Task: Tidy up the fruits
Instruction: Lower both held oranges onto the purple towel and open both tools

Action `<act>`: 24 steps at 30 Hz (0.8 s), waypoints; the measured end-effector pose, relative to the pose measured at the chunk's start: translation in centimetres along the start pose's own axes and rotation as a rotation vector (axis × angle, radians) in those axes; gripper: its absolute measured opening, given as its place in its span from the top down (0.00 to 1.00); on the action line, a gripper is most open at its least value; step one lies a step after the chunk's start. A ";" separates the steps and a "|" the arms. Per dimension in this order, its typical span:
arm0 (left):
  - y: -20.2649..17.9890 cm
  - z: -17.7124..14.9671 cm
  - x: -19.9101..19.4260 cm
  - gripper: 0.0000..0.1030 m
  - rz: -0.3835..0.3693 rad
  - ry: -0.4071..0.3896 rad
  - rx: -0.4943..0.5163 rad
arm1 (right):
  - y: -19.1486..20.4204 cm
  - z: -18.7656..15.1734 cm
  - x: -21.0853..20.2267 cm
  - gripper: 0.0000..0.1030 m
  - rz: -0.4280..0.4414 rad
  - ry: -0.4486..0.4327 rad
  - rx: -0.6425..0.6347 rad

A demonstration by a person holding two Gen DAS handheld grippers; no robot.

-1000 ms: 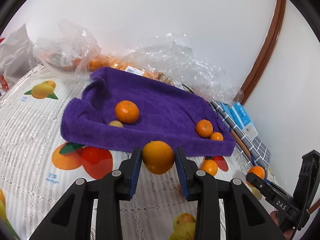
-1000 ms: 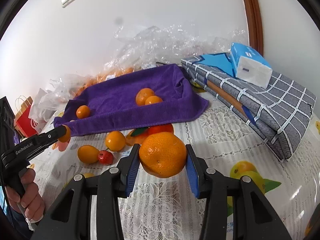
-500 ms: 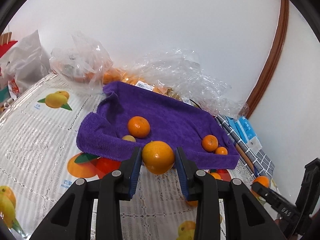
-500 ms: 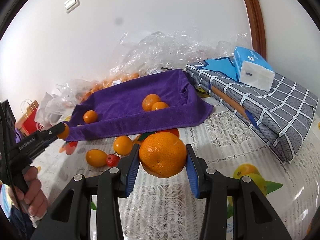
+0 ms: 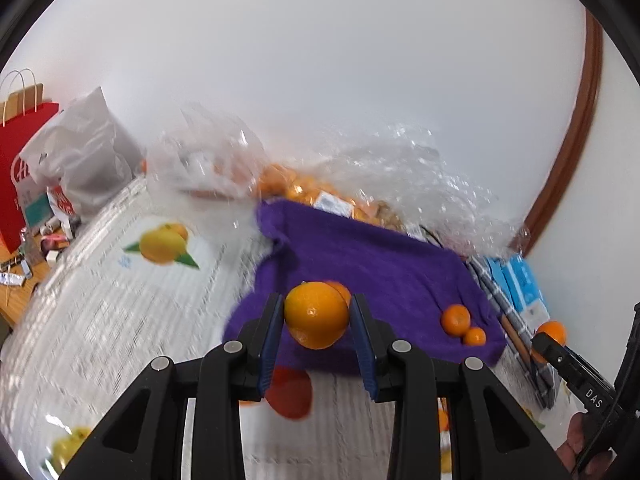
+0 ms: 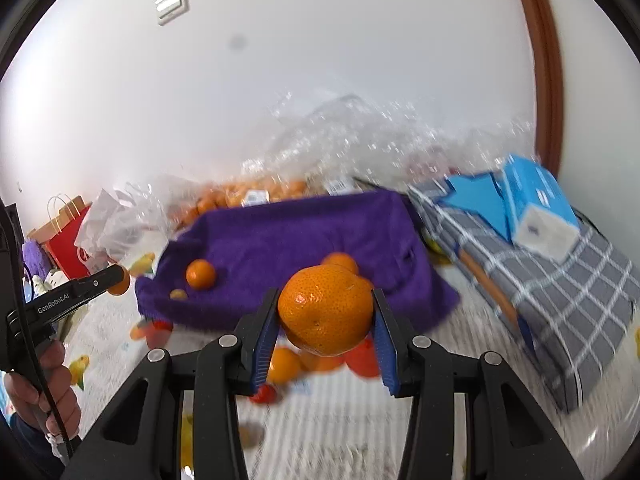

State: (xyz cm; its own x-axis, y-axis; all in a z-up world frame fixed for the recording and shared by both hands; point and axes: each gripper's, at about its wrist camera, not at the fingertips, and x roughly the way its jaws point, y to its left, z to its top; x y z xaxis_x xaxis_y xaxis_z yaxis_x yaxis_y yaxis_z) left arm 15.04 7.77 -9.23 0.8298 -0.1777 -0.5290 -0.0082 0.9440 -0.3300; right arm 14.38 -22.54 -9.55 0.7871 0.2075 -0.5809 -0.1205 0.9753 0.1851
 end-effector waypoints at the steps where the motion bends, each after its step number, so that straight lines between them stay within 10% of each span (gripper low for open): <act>1: 0.2 0.7 0.1 0.69 -0.002 0.002 -0.005 | 0.2 0.5 0.3 0.58 0.002 -0.004 -0.003; 10: -2.3 3.9 3.4 0.69 -0.031 0.015 0.039 | 0.1 4.8 3.8 0.58 -0.012 -0.040 -0.045; 24: -6.7 -0.3 10.5 0.69 -0.060 0.109 0.128 | -4.8 4.1 11.5 0.58 -0.050 0.112 0.045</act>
State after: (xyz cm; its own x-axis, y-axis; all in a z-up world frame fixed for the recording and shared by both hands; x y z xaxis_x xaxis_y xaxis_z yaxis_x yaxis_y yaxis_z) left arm 23.64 -0.48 -12.79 0.7613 -0.2574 -0.5951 0.1166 0.9572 -0.2648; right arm 26.49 -25.14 -13.92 0.7186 0.1687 -0.6747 -0.0538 0.9807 0.1878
